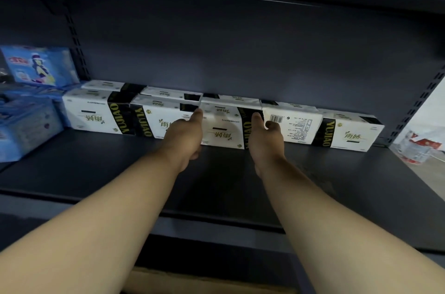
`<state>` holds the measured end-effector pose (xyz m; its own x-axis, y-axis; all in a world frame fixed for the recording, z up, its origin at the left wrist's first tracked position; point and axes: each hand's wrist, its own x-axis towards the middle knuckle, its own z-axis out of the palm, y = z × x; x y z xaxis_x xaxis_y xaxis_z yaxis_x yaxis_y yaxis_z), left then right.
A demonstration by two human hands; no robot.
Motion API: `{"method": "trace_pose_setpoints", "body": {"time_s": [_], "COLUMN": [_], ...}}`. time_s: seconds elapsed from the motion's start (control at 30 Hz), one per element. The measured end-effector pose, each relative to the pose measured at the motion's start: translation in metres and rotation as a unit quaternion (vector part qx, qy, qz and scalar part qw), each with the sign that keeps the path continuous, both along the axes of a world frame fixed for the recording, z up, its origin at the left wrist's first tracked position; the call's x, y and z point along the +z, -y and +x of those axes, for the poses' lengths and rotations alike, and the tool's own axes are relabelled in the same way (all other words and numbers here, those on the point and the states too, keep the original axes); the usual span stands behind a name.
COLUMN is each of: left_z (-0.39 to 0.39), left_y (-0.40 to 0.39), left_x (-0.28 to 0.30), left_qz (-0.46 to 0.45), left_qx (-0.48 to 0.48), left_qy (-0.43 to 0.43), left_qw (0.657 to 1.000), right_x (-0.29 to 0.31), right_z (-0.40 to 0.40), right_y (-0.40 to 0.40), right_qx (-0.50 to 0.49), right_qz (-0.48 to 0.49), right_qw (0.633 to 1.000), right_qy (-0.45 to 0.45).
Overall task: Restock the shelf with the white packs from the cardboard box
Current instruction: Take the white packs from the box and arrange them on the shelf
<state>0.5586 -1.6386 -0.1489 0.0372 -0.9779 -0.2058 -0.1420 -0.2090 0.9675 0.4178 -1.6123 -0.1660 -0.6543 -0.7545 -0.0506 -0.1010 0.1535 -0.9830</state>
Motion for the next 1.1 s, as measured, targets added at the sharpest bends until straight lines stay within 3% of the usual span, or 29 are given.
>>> {"method": "trace_pose_setpoints", "body": {"time_s": [0.17,0.33,0.6,1.1], "left_z": [0.006,0.016,0.047,0.179], "left_y": [-0.025,-0.058,-0.125,-0.215], "left_x": [-0.002,0.0,0.0,-0.086], "left_qz": [-0.016,-0.008,-0.029,0.062], "left_qx": [-0.007,-0.007,-0.004,-0.025], "left_qy": [0.032,0.005,-0.05,-0.026], "left_qw": [0.999,1.0,0.998,0.997], "right_x": [0.005,0.012,0.011,-0.087], "right_z": [0.008,0.014,0.046,0.172], "right_y": [-0.031,-0.064,-0.129,-0.227], "right_qx": [0.026,0.07,0.1,0.105], "right_qz": [-0.024,-0.046,-0.07,0.055], "right_qw": [0.999,0.992,0.986,0.986], "right_qy": [0.034,0.094,0.117,0.119]}}
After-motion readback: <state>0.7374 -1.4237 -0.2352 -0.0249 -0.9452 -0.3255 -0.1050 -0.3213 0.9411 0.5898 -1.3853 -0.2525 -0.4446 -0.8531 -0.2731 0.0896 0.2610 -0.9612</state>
